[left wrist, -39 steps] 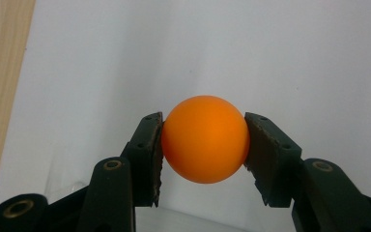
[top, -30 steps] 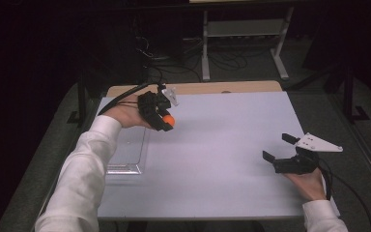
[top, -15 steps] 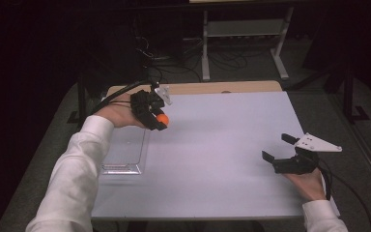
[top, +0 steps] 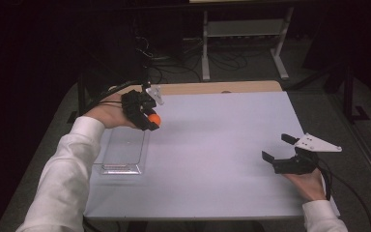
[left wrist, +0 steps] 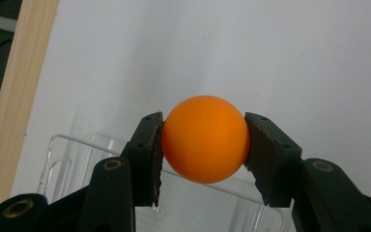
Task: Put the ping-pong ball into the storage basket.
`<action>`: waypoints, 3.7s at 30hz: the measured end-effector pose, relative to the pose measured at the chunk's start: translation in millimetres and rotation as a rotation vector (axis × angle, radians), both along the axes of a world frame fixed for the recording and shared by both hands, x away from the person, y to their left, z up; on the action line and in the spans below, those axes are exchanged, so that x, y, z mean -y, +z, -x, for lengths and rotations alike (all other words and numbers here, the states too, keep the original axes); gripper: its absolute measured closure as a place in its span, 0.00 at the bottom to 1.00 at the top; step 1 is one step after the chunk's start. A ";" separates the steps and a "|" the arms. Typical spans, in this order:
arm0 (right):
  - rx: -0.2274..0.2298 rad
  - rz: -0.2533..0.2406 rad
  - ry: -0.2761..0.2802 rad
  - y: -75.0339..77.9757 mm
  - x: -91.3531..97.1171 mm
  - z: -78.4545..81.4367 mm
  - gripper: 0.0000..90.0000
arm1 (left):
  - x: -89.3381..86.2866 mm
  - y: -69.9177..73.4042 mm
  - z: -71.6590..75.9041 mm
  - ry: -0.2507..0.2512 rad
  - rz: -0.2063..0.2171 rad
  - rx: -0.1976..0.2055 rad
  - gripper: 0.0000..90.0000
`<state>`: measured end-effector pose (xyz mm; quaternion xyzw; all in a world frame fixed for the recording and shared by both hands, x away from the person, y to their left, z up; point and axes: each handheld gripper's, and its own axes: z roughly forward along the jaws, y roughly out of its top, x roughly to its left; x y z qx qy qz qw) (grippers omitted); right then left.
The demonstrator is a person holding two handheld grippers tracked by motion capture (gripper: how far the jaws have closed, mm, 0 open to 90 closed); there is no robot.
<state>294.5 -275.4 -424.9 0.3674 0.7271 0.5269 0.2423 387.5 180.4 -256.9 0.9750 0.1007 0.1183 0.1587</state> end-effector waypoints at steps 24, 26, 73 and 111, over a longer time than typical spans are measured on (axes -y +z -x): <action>-0.002 0.003 -0.001 0.1 -0.3 0.5 0.00 | -35.4 2.4 8.6 0.057 -0.023 0.001 0.57; -0.005 0.001 -0.004 0.0 -0.1 0.6 0.00 | -38.0 3.0 9.4 0.058 -0.030 0.000 0.57; -0.010 -0.004 -0.010 -0.1 1.1 1.5 0.00 | -65.4 -18.7 15.8 0.106 -0.070 -0.032 0.57; -0.013 0.002 -0.012 -0.6 2.1 1.6 0.00 | -69.8 -64.2 15.7 0.112 -0.069 -0.077 0.57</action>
